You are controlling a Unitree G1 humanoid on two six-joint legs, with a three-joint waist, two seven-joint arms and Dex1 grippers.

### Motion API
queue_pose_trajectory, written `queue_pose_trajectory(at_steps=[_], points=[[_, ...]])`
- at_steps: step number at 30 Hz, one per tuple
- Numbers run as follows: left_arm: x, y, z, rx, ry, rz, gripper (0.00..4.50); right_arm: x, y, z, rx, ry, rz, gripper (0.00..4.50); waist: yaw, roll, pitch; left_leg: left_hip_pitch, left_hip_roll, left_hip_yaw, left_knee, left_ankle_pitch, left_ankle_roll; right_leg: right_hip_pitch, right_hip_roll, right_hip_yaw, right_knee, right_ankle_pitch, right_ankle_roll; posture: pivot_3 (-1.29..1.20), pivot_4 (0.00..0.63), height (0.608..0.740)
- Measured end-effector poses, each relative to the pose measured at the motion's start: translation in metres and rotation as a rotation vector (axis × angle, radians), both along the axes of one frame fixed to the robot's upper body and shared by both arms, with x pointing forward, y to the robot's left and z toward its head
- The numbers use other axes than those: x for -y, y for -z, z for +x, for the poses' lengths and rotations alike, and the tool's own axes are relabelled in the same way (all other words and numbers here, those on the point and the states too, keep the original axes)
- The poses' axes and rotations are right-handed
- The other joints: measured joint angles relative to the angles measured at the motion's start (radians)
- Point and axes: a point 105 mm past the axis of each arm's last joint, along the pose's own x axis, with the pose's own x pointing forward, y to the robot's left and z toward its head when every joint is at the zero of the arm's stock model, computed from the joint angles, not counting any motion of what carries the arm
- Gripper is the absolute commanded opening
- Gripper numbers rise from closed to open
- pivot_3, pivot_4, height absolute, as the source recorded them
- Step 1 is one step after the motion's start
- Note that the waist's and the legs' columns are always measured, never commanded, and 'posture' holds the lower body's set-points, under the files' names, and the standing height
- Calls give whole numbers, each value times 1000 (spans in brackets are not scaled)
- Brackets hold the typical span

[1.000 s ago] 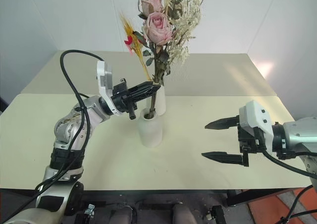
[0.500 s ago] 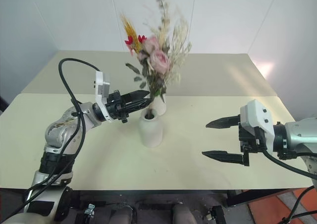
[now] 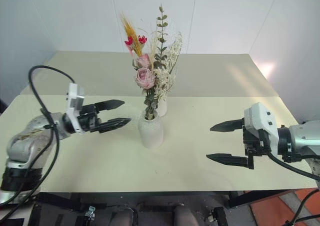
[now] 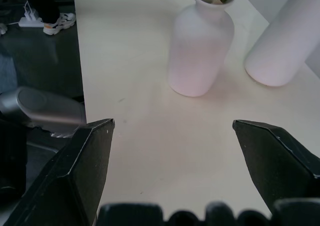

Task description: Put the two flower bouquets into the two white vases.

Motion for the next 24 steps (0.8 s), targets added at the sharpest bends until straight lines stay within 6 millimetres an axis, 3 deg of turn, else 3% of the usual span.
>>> queue_pose_trajectory(at_steps=[4,9,24], points=[[-30,-10,-9,29,-49,88,4481,11,-3,5,12,59,19,4500,0,0,0,0,0,0,0,0,0,-1,0,0,0,0,-1,0,150,740],[-48,-13,-17,51,-64,161,4481,21,-3,12,17,116,37,4500,2,0,0,0,0,1,0,0,0,-1,-1,0,0,-4,-7,0,150,740],[-51,-16,-21,65,-70,165,4481,26,-7,20,48,164,74,4500,1,0,0,0,1,1,-1,0,0,-1,0,0,0,-4,-7,0,150,740]])
